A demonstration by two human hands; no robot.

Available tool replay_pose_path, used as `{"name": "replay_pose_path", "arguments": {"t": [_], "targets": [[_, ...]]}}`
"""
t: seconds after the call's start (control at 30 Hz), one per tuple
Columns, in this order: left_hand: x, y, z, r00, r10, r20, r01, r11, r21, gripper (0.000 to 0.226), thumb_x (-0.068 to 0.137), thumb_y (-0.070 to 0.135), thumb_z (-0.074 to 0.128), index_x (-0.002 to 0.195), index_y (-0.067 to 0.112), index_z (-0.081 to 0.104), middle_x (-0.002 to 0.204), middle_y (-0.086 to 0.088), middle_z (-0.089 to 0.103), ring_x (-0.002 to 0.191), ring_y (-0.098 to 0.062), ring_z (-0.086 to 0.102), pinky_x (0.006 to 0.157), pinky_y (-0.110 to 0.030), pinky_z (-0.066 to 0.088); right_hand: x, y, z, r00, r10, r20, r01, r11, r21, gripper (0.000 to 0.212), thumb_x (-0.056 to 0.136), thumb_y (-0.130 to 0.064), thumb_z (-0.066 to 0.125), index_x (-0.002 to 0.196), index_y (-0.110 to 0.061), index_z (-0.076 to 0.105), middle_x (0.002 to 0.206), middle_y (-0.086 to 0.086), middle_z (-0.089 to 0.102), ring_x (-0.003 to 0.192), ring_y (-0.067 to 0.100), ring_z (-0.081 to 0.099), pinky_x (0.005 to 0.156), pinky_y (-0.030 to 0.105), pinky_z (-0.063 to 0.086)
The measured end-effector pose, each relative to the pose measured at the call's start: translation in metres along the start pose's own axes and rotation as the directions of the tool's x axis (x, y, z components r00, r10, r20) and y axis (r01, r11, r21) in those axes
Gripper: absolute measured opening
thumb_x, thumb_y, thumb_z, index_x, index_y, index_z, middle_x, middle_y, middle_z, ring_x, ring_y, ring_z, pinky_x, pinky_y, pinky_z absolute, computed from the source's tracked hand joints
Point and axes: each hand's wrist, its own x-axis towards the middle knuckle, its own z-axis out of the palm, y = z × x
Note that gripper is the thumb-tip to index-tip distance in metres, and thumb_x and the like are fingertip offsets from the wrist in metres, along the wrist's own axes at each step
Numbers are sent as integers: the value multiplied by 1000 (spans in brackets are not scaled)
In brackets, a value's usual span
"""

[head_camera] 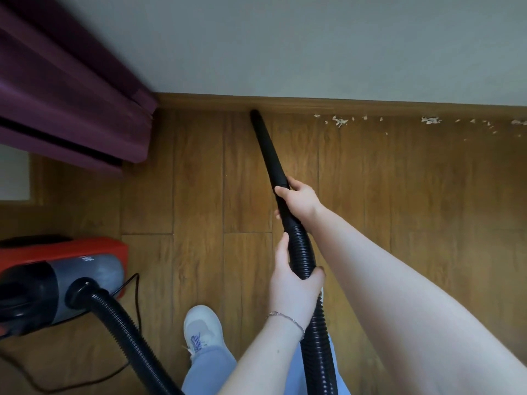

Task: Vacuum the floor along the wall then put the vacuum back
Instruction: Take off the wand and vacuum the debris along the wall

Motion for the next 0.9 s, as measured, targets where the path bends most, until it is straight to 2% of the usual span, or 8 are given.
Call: {"name": "replay_pose_path", "arguments": {"t": [0.2,0.33,0.47,0.67,0.77,0.9], "targets": [[-2,0,-3,1000,11,15,-12,1000,27,71,80,20,62,129,56,26,86,5,68,70,-16,66,63,-27,56,0,5,-2,999,17,-32,-15,999,52,58,97,-16,52,149,-23,28,93,9,60,56,20,58,47,24,54],[-2,2,1,1000,8,27,-10,999,45,72,79,21,61,134,52,25,86,4,68,73,-18,67,67,-31,57,1,4,-8,999,24,-40,-22,998,67,58,97,-15,52,149,-22,27,93,9,59,56,20,57,47,24,55],[-3,5,7,999,24,39,-26,997,70,72,80,22,60,135,51,24,88,6,67,72,-13,65,58,-19,49,2,4,-16,998,33,-46,-28,995,96,57,96,-15,52,148,-21,29,93,11,59,54,21,57,51,28,55],[-3,12,19,996,37,85,-49,989,139,72,81,22,61,139,46,25,88,12,63,73,-9,63,52,-8,45,2,9,-45,991,55,-120,-30,979,201,54,96,-14,51,147,-20,32,95,11,56,57,22,56,54,31,54],[-4,15,30,996,31,87,-44,986,158,71,81,22,60,139,46,25,87,10,64,70,-11,63,52,-11,46,2,10,-55,990,61,-126,-37,982,186,57,96,-15,51,148,-21,28,98,13,58,57,21,57,55,31,55],[1,19,38,993,53,109,-74,979,191,71,80,23,60,138,45,28,94,13,64,75,-16,66,67,-25,55,3,12,-75,978,102,-181,-49,960,276,56,96,-14,51,147,-20,30,95,12,57,60,21,57,55,31,54]]}}
